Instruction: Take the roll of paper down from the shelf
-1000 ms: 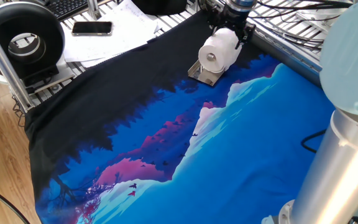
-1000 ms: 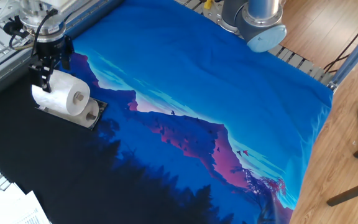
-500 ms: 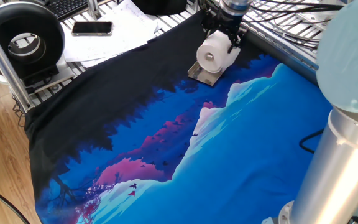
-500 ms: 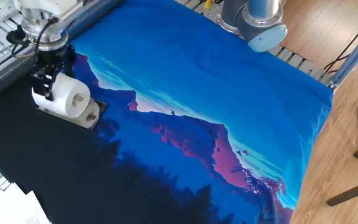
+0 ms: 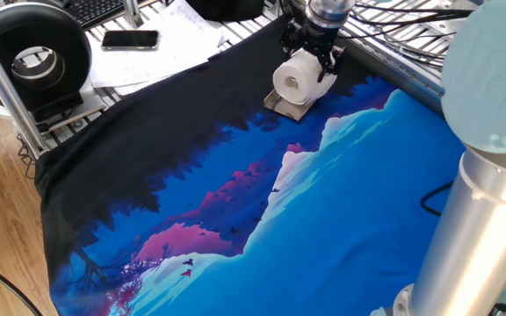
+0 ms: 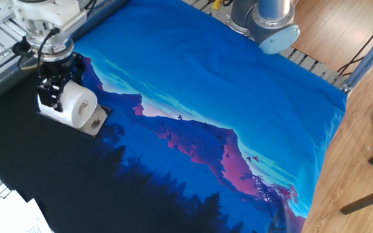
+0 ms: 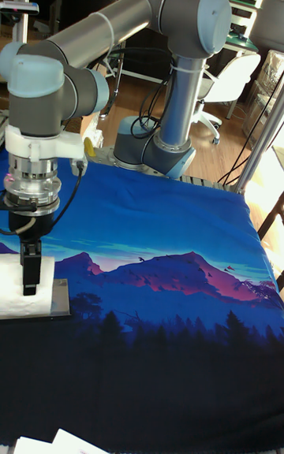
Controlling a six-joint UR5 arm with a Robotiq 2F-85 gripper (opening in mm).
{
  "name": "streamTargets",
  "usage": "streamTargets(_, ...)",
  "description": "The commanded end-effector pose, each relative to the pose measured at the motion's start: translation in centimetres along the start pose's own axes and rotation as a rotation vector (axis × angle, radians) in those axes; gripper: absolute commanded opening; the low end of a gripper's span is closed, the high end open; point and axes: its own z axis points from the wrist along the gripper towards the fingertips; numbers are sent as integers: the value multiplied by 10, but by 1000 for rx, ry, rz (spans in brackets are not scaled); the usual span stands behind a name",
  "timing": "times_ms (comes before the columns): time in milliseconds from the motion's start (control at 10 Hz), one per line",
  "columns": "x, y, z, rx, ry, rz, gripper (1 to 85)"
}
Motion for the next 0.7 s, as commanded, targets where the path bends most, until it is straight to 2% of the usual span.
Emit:
streamTargets(0, -10, 5, 4, -28, -49, 36, 850)
streamTargets(200, -17, 5, 2, -43, -55, 52, 850)
streamTargets(600, -32, 0, 5, -43, -54, 100, 850)
